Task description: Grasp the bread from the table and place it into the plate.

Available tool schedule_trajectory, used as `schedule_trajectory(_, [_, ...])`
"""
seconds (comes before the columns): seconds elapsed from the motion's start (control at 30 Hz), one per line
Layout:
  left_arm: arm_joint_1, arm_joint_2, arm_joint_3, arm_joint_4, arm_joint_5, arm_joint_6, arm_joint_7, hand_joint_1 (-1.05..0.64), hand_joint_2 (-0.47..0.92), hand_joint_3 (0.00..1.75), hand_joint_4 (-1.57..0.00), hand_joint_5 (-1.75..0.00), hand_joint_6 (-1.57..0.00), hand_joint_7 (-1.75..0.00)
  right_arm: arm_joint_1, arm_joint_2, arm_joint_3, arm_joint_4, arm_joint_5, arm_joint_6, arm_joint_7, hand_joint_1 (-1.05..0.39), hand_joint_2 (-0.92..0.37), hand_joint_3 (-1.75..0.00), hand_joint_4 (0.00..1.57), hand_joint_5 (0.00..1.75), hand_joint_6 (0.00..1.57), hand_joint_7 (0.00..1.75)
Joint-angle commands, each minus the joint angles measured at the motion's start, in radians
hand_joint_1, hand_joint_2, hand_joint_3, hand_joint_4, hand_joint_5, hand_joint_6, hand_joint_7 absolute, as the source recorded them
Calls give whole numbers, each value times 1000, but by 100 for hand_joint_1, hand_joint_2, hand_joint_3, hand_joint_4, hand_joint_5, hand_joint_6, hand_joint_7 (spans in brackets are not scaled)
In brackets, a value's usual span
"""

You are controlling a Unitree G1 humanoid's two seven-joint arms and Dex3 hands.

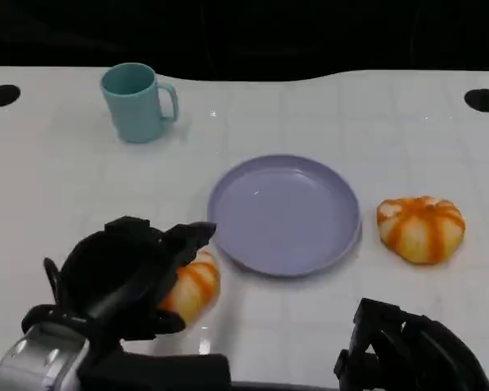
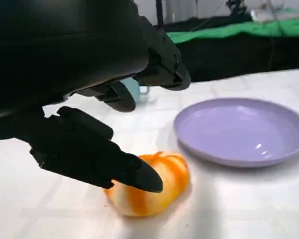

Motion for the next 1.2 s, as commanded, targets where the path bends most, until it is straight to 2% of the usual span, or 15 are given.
schedule_trajectory(0.03, [-51, -12, -40, 66, 73, 64, -28, -35, 72, 0, -27, -35, -30, 0, -2, -12, -9, -6, 8, 2, 1, -73, -92, -24, 85, 162, 76, 142])
schedule_trajectory(0.37, [-134, -59, -115, 231, 136, 170, -29, -22, 74, 1, -31, -27, -32, -1, -1, -13, -9, -7, 12, 3, 3, -72, -92, -24, 85, 161, 75, 141])
schedule_trajectory(0.67, [-203, -95, -128, 397, 68, 203, 25, -22, 76, 1, -33, -23, -33, 0, 3, -14, -7, -13, 8, 5, -2, -72, -92, -24, 86, 161, 76, 141])
schedule_trajectory(1.07, [-315, -113, -168, 670, -49, 204, 126, -32, 76, 1, -40, -20, -35, -1, 7, -15, -6, -14, 7, -2, 1, -72, -92, -25, 86, 161, 77, 141])
schedule_trajectory(1.13, [-326, -108, -179, 704, -57, 200, 149, -33, 79, 1, -57, -28, -48, -4, 8, -14, -6, -15, 8, -1, -1, -72, -92, -24, 86, 161, 77, 141])
schedule_trajectory(1.2, [-335, -101, -192, 733, -56, 193, 178, -33, 81, 0, -61, -65, -60, -2, 9, -14, -6, -17, 9, 0, -1, -73, -92, -24, 86, 161, 77, 141])
